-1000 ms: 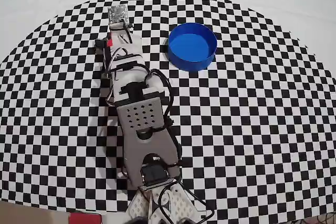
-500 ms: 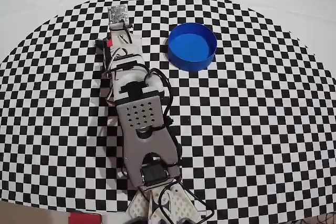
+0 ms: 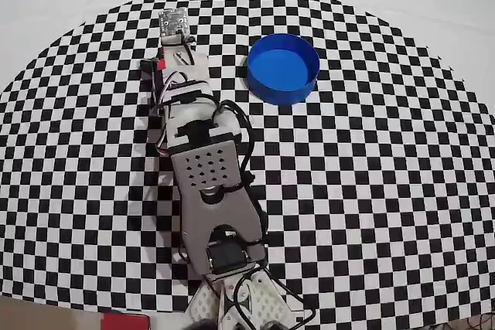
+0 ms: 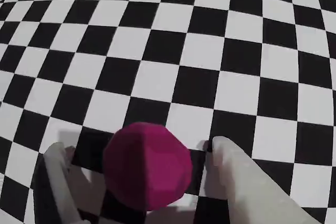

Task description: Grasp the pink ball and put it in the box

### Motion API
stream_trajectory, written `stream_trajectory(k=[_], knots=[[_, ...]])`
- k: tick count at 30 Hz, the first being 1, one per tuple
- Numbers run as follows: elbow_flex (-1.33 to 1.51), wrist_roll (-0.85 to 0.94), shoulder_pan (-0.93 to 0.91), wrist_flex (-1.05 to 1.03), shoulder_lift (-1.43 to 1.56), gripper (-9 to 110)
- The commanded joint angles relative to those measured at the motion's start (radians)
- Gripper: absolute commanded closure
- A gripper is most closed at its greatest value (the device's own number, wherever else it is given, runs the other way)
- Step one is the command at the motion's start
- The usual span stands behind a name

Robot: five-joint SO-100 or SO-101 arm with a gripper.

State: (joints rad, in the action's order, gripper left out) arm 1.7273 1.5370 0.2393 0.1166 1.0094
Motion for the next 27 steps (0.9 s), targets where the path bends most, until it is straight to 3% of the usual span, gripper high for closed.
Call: stream_trajectory(k=[1, 22, 25, 27], knots=[[-0.034, 0.009, 0.005, -0.003, 0.008, 69], [-0.037, 0.009, 0.006, -0.003, 0.006, 69], [-0.037, 0.009, 0.006, 0.002, 0.006, 77], [-0.037, 0.009, 0.006, 0.003, 0.006, 90]])
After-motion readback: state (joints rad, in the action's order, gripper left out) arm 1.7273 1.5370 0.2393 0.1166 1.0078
